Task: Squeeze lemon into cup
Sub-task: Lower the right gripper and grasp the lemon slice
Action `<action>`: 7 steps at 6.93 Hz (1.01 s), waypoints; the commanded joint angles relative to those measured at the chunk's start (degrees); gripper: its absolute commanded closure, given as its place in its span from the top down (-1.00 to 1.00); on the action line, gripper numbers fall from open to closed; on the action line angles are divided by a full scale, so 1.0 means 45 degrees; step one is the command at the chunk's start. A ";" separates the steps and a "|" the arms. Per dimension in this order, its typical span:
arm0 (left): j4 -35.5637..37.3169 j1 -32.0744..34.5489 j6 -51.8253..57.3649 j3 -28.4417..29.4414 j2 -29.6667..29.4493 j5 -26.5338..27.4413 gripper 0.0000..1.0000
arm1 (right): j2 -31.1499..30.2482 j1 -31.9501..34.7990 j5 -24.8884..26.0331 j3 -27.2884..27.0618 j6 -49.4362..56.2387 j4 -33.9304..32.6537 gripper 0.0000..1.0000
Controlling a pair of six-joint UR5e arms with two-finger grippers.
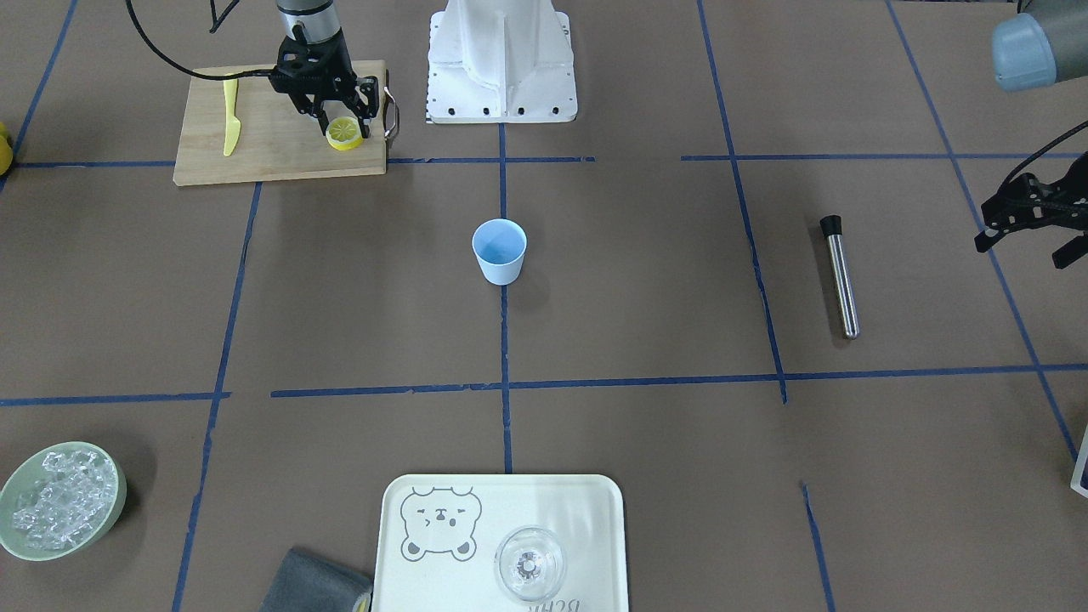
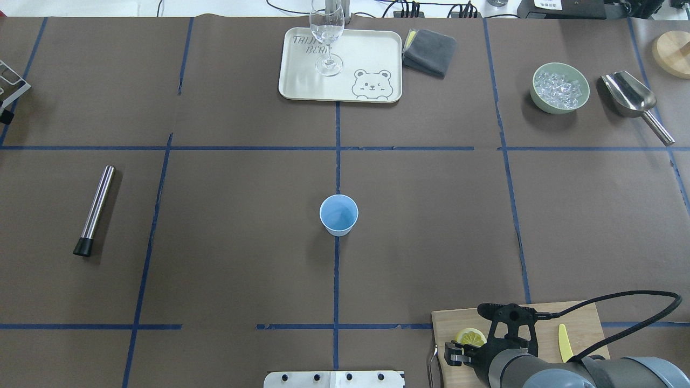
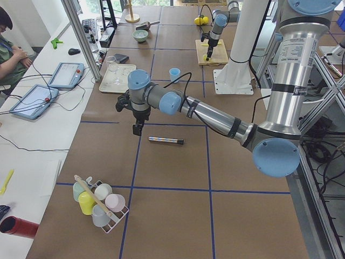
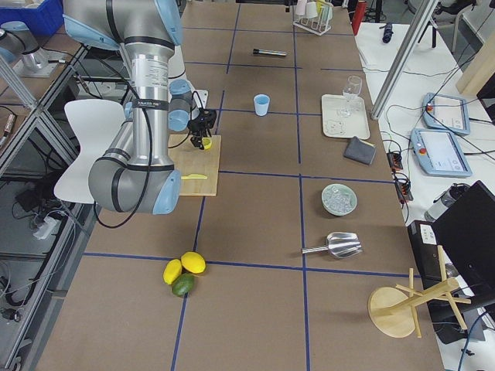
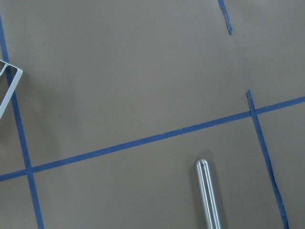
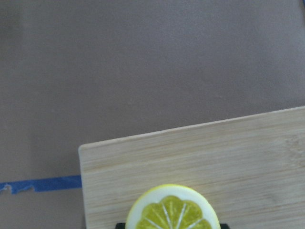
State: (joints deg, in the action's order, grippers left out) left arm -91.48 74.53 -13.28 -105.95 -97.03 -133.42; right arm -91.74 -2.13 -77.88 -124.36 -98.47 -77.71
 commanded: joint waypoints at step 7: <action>-0.0003 0.0000 -0.0018 0.0009 0.0000 0.0000 1.00 | -0.0219 0.0568 0.0022 -0.1366 0.0006 -0.0095 -0.49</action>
State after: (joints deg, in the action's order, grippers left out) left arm -91.49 74.53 -13.33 -105.87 -97.03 -133.42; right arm -92.80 -0.65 -77.81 -129.76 -98.44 -78.13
